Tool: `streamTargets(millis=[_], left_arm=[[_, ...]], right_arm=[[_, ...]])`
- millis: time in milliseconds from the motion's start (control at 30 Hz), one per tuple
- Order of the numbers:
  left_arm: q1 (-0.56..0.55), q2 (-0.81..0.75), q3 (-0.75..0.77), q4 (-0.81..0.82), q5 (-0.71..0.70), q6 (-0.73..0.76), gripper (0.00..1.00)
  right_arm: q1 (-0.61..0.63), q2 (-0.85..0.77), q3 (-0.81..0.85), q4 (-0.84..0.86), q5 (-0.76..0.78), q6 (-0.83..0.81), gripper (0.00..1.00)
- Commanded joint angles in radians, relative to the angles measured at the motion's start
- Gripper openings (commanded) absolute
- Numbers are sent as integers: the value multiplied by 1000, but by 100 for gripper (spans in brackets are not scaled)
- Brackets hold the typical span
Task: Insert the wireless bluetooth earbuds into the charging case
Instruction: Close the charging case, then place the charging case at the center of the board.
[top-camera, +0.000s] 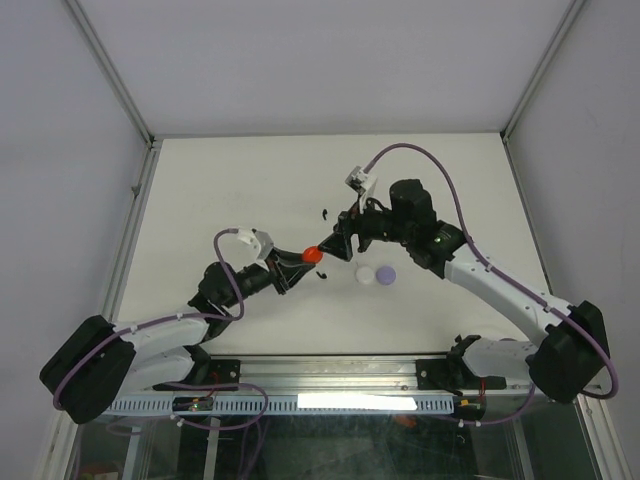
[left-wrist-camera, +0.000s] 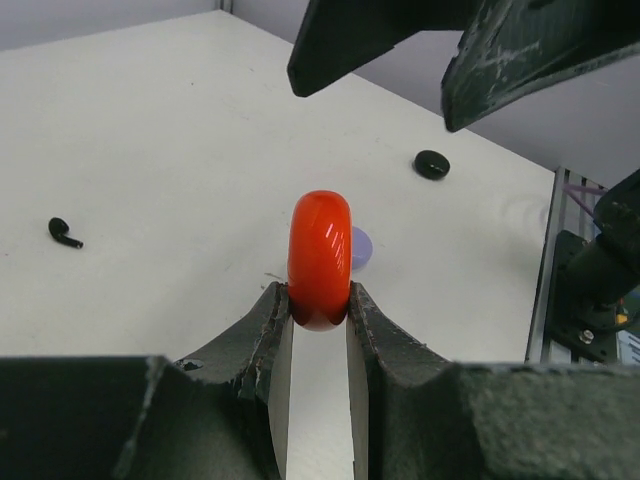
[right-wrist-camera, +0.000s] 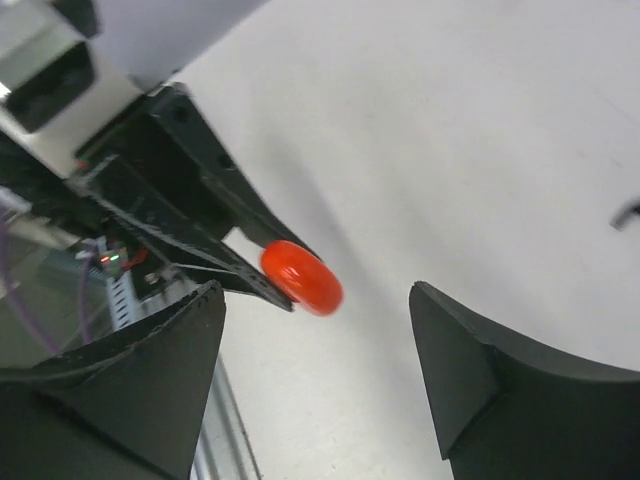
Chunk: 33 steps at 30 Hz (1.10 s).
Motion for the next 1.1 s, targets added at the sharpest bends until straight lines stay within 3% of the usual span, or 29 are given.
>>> streamTargets(millis=[0, 133, 333, 767, 1067], left_arm=[[0, 91, 124, -98, -31, -142, 0], [0, 244, 284, -308, -6, -206, 0], [-8, 501, 505, -480, 106, -290, 0], [-20, 859, 824, -660, 138, -397, 13], [-52, 923, 939, -793, 90, -377, 38]], right_arm=[[-23, -100, -45, -107, 383, 26, 78], [-27, -150, -103, -167, 631, 73, 78], [-29, -212, -182, -213, 820, 127, 80], [-30, -293, -319, -174, 899, 154, 80], [-40, -286, -307, -242, 932, 210, 88]])
